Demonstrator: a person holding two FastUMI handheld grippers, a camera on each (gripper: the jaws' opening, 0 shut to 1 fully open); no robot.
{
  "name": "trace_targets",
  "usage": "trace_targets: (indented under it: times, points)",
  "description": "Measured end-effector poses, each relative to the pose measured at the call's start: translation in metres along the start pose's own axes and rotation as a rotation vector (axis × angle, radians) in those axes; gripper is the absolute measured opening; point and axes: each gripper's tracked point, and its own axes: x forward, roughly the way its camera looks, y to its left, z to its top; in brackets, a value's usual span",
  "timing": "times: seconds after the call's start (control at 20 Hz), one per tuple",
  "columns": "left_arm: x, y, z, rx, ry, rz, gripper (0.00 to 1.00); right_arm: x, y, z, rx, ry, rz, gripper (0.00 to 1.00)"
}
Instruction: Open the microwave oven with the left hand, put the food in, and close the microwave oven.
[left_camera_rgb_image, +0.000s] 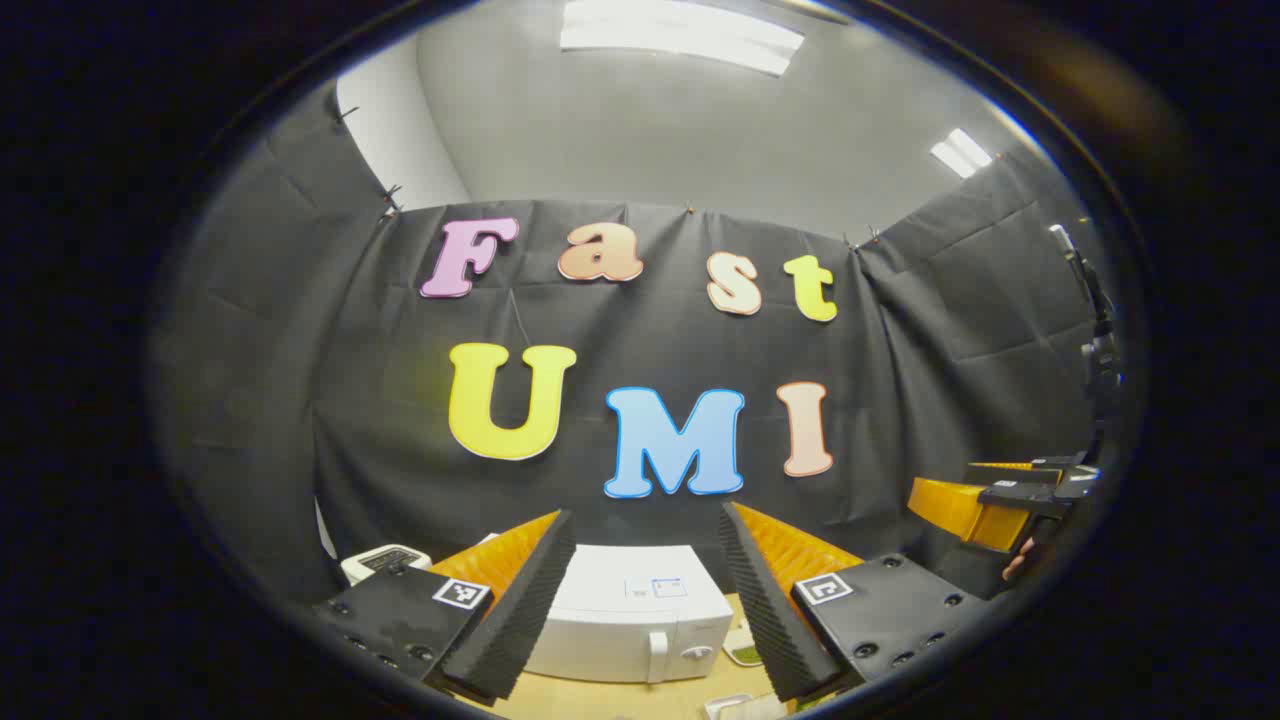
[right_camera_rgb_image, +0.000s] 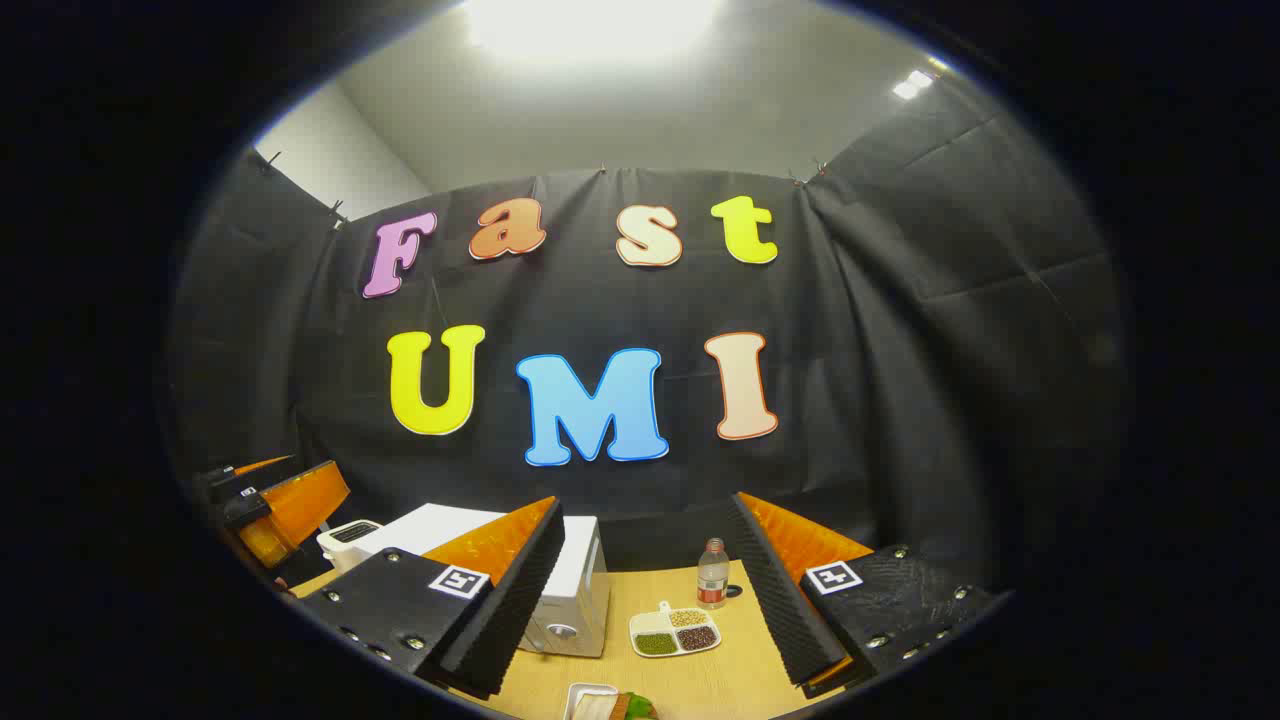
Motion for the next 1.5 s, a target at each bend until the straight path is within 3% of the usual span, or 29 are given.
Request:
trace_targets:
  times: [0.8, 1.2, 1.5]
  points:
    - [0.004, -0.018, -0.022, 0.012, 0.036, -0.038, 0.96, 0.002, 0.005, -0.005, -0.043, 0.000, 0.027, 0.99]
    - [0.015, -0.025, -0.086, -0.006, 0.170, -0.085, 0.96, 0.002, -0.005, -0.011, -0.047, 0.012, 0.003, 0.99]
    - [0.036, -0.027, -0.172, 0.015, 0.307, -0.097, 0.95, 0.002, -0.020, -0.021, -0.054, 0.038, -0.033, 0.99]
